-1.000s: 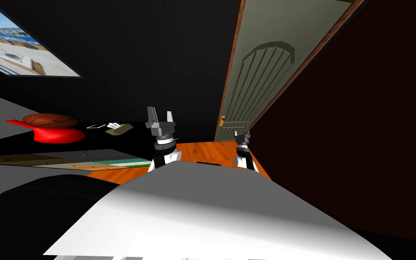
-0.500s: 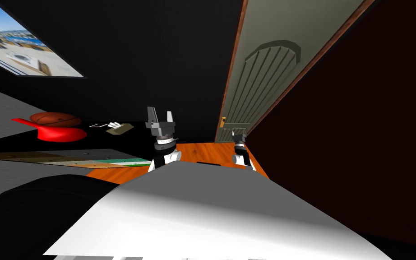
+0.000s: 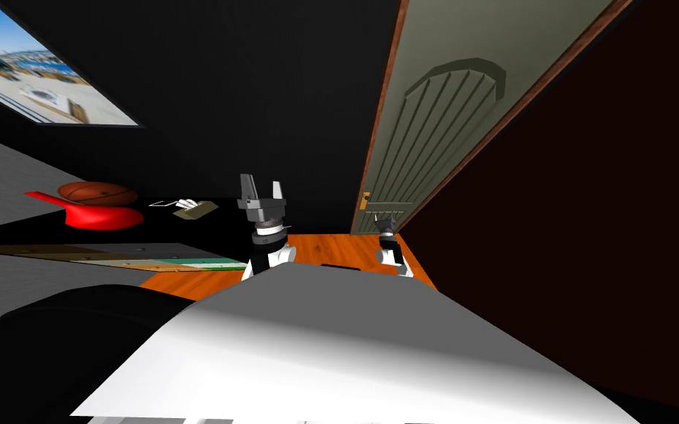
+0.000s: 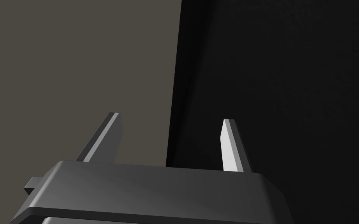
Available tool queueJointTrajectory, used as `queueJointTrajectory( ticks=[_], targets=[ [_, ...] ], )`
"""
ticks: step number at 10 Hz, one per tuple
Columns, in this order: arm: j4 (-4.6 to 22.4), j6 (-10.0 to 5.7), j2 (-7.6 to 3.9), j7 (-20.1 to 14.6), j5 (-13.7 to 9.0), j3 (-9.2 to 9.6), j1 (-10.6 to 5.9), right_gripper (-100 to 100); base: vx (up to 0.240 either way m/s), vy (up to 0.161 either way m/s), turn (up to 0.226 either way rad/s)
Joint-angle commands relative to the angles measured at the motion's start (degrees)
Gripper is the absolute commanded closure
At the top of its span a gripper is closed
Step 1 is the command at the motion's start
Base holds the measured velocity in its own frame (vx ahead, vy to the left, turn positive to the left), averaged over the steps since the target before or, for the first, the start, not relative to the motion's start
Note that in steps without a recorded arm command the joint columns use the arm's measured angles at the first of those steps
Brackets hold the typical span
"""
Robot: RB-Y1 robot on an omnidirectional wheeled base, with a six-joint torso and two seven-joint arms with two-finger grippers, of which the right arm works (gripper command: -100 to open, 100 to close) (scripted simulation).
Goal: Pull the door open
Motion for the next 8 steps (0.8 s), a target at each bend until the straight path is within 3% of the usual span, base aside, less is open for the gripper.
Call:
queueJointTrajectory(
  ticks=[1,3,4,6,7,8],
  targets=[
    [1.2,-0.08,-0.27,-1.8,-0.7,0.40,-0.41,-100,0.062,-0.043,0.041],
    [5.3,0.30,-0.98,-5.5,-3.1,1.28,-2.93,-100,0.064,-0.043,0.065],
    [5.4,0.30,-0.98,-6.0,-3.1,1.28,-2.93,-100,0.055,-0.039,0.029],
    [8.8,0.67,-1.66,-9.6,-5.5,2.14,-5.39,-100,0.065,-0.035,0.059],
    [9.4,0.67,-1.66,-10.1,-5.5,2.14,-5.39,-100,0.056,-0.035,0.031],
    [11.4,0.84,-1.99,-12.1,-6.7,2.56,-6.59,-100,0.050,-0.046,0.036]
  ],
)
